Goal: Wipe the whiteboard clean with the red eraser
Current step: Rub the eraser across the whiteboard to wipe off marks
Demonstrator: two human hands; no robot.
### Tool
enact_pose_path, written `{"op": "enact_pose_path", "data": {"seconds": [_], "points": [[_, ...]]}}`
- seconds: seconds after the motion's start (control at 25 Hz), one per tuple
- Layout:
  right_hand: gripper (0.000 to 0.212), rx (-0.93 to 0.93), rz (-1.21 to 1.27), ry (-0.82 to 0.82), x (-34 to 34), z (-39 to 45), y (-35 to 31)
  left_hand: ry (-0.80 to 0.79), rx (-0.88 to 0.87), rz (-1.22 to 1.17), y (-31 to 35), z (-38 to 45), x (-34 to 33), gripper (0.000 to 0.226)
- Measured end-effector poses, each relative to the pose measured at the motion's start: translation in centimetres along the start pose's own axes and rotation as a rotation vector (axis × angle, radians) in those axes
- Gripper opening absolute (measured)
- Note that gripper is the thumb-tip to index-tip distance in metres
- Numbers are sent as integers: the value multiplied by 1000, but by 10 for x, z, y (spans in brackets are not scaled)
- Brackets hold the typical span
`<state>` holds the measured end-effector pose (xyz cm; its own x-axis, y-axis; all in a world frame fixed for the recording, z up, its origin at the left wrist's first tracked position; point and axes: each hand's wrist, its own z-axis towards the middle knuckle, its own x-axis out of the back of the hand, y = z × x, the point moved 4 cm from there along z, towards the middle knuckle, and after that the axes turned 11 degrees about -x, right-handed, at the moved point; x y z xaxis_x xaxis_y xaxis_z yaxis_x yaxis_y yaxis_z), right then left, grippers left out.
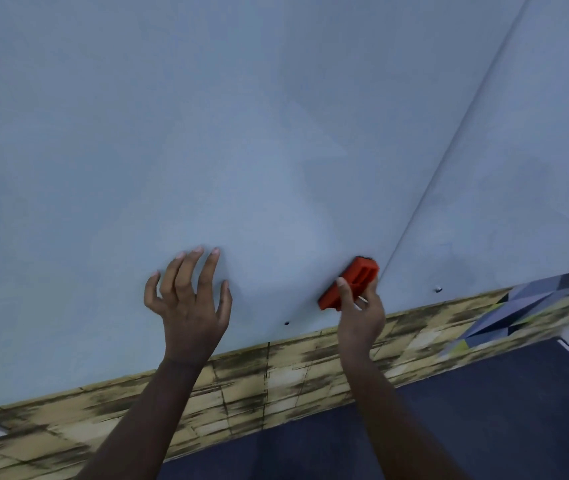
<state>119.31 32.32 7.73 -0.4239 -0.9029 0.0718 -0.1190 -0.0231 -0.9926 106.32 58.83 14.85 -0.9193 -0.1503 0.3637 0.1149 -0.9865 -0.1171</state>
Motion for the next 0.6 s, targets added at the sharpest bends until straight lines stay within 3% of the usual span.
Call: {"op": "enact_pose_path", "data": {"seconds": [0.24, 0.36, 0.48, 0.6], "points": [[34, -447, 299, -94, 22, 48, 73, 129, -95, -10, 26, 92, -11, 55], [21, -568, 330, -155, 27, 56, 77, 177, -167, 57, 27, 106, -23, 64], [48, -452, 315, -78, 29, 44, 43, 186, -216, 132, 24, 100, -30, 70], [74, -28, 218, -47, 28, 31, -35, 201, -223, 135, 24, 98, -34, 71]]}}
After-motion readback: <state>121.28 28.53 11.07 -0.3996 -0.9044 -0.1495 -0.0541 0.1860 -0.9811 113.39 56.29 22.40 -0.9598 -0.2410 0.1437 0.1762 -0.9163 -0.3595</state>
